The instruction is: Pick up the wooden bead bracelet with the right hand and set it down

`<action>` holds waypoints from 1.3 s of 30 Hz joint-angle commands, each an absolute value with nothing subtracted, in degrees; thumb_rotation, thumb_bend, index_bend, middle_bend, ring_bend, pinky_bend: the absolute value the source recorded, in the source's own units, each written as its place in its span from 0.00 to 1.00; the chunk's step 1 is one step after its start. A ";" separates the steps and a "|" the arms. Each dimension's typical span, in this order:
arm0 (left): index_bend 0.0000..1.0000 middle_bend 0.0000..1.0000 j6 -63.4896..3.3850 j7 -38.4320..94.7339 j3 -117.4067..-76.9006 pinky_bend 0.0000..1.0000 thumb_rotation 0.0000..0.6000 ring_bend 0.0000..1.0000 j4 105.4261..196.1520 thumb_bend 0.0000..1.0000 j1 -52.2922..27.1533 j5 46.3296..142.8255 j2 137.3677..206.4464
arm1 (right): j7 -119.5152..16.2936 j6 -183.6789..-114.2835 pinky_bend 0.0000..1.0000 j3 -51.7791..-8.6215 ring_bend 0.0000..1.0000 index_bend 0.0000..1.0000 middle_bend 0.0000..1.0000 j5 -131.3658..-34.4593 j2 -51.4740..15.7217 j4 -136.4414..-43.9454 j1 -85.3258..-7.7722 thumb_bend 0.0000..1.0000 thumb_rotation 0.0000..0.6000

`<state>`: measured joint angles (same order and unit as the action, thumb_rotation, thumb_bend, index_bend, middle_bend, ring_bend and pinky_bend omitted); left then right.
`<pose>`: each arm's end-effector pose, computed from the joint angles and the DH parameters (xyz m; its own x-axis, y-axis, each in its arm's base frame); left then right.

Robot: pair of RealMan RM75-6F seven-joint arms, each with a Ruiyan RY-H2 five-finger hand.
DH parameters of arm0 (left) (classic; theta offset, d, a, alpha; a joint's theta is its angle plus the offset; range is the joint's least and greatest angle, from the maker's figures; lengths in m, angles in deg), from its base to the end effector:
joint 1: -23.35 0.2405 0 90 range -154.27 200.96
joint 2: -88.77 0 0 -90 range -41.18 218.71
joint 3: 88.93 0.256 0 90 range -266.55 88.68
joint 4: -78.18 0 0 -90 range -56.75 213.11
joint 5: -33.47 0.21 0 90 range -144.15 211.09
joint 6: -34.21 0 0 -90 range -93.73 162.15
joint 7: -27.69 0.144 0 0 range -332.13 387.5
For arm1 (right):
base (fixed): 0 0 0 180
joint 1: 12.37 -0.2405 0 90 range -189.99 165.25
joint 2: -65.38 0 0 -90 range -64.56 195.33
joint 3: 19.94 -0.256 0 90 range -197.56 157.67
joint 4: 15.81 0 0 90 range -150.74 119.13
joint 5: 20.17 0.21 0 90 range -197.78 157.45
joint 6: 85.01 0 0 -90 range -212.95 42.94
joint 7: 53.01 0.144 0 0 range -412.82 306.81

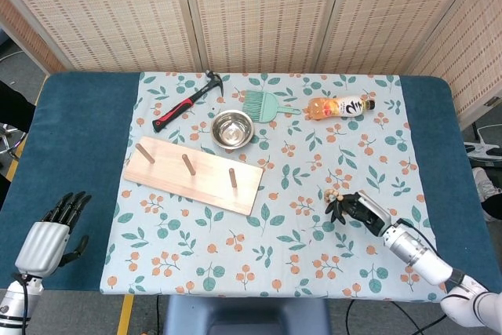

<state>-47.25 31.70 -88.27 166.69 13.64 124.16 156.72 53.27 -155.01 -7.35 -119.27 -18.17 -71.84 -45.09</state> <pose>-0.3005 0.1932 0.1223 0.4792 0.0789 0.8741 0.8702 -0.1727 -0.4615 -0.3002 -0.2891 0.0345 -0.6946 -0.5954 0.4038 -0.6358 0.2454 -0.7318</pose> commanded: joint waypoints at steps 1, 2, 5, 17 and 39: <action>0.00 0.06 -47.28 31.73 -88.25 0.30 1.00 0.04 166.70 0.45 13.63 124.23 156.75 | 53.08 -155.17 0.45 -7.41 0.40 0.69 0.73 -119.16 -18.00 -71.90 -44.97 0.85 0.63; 0.00 0.06 -47.29 31.71 -88.25 0.30 1.00 0.04 166.70 0.45 13.62 124.26 156.76 | 52.86 -155.30 0.45 -7.57 0.40 0.69 0.73 -118.95 -17.99 -71.90 -44.83 0.91 0.65; 0.00 0.06 -47.28 31.63 -88.21 0.30 1.00 0.04 166.74 0.45 13.57 124.40 156.74 | 52.14 -155.54 0.45 -7.80 0.40 0.66 0.73 -118.71 -17.86 -72.12 -44.58 1.00 0.77; 0.00 0.06 -47.36 31.91 -88.17 0.30 1.00 0.04 166.79 0.45 13.56 124.51 156.85 | 51.72 -155.79 0.44 -7.54 0.38 0.59 0.73 -119.38 -17.71 -72.07 -44.67 0.98 0.85; 0.00 0.06 -47.14 31.97 -88.09 0.30 1.00 0.04 166.71 0.45 13.45 124.48 156.94 | 40.09 -156.82 0.35 -10.27 0.24 0.33 0.42 -116.81 -17.45 -74.74 -42.96 0.31 0.35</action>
